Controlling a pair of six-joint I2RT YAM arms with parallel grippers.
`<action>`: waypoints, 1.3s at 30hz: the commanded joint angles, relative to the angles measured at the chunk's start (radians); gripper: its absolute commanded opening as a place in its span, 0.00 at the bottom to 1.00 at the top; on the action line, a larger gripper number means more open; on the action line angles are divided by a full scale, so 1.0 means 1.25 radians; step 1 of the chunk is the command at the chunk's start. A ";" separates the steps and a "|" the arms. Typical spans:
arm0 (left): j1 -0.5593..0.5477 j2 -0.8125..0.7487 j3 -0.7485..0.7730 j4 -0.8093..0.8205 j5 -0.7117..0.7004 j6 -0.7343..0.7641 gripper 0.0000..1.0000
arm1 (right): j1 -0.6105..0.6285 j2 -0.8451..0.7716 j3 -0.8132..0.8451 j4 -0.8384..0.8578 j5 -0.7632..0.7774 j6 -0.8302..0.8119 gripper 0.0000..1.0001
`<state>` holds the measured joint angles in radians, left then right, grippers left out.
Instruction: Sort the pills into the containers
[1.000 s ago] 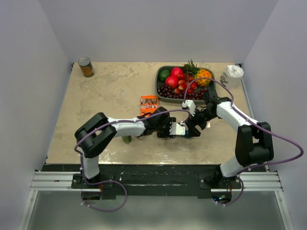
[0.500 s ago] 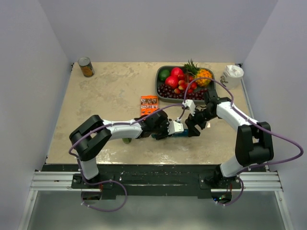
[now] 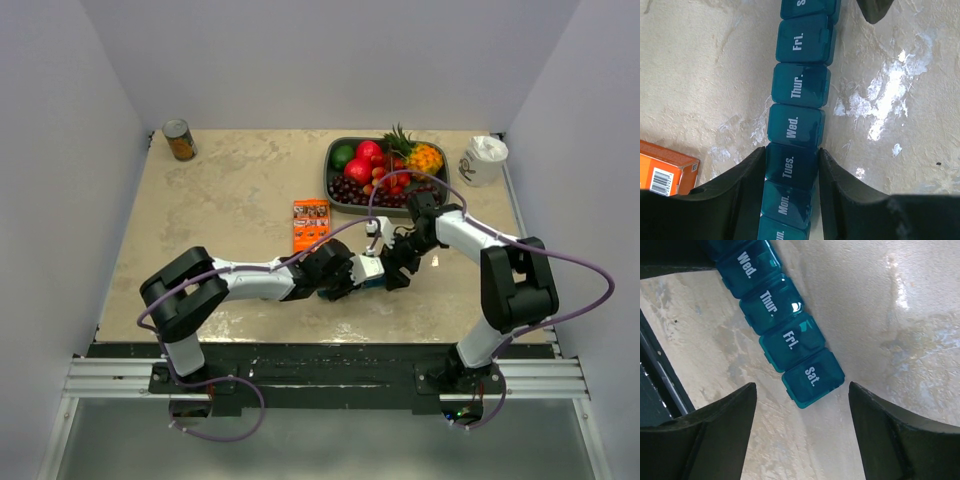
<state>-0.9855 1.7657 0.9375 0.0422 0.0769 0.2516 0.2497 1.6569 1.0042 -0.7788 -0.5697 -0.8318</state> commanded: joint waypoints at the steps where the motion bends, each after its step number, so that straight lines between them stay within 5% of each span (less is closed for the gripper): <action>1: -0.019 0.020 -0.047 -0.075 -0.037 -0.048 0.23 | 0.000 0.003 0.043 0.029 0.021 0.020 0.74; 8: -0.033 0.027 -0.052 -0.074 -0.059 -0.037 0.22 | 0.000 0.041 0.095 0.035 0.031 0.048 0.51; 18: -0.045 0.038 -0.052 -0.077 -0.081 -0.027 0.22 | 0.000 0.081 0.166 0.062 0.019 0.108 0.35; 39: -0.052 0.063 -0.027 -0.101 -0.098 -0.032 0.22 | 0.049 0.151 0.212 0.130 0.064 0.219 0.33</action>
<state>-1.0367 1.7721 0.9230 0.0647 -0.1009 0.2459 0.3012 1.8637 1.2438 -0.6365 -0.5060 -0.5888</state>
